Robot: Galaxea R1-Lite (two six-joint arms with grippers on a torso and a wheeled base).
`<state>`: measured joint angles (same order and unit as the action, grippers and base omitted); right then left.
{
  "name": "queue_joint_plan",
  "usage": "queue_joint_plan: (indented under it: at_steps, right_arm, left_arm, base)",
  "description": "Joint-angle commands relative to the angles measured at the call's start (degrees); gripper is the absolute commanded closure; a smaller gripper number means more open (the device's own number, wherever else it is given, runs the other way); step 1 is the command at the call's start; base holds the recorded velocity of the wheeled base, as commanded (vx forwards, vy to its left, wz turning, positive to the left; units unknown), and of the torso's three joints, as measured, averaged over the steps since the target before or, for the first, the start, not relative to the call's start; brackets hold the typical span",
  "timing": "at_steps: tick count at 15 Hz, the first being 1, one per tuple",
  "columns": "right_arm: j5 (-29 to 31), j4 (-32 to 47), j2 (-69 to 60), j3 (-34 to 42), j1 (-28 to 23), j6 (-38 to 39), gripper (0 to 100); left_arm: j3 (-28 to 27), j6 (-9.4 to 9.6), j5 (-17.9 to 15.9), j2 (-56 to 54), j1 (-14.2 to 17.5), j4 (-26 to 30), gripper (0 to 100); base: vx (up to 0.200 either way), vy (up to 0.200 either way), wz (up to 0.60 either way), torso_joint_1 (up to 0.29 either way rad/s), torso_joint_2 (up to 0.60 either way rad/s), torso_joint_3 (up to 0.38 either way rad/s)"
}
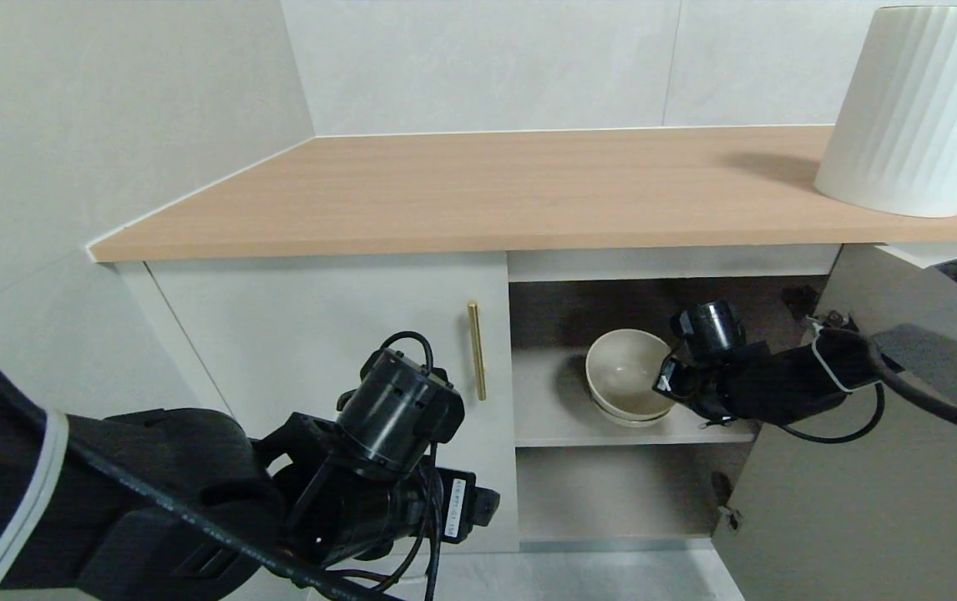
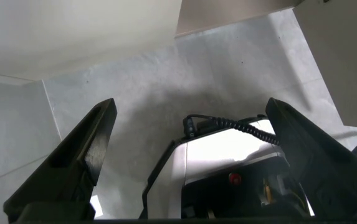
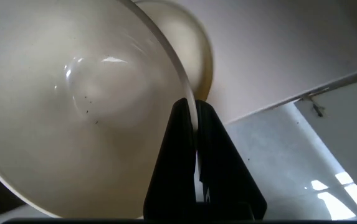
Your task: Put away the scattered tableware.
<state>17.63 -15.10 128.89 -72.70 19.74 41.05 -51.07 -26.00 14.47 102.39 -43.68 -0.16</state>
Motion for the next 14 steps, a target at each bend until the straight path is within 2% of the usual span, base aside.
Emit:
queue_joint_plan:
  at_steps: [1, 6, 14]
  right_arm:
    - [0.13, -0.01, 1.89, -1.30, -0.49, 0.00, 100]
    - [1.53, 0.16, 4.44, -4.38, -1.28, -0.09, 100]
    - [1.62, 0.16, 5.14, -4.81, -1.28, -0.18, 100]
  left_arm:
    - [0.00, -0.01, 0.03, 0.00, 0.00, -0.02, 0]
    - [0.00, -0.01, 0.03, 0.36, 0.00, -0.02, 0]
    - [0.00, -0.10, 0.03, 0.44, 0.00, -0.02, 0]
  base:
    - [0.000, 0.000, 0.00, 0.000, 0.00, 0.000]
    - [0.000, 0.000, 0.00, 0.000, 0.00, 0.000]
    - [0.000, 0.000, 0.00, 0.000, 0.00, 0.000]
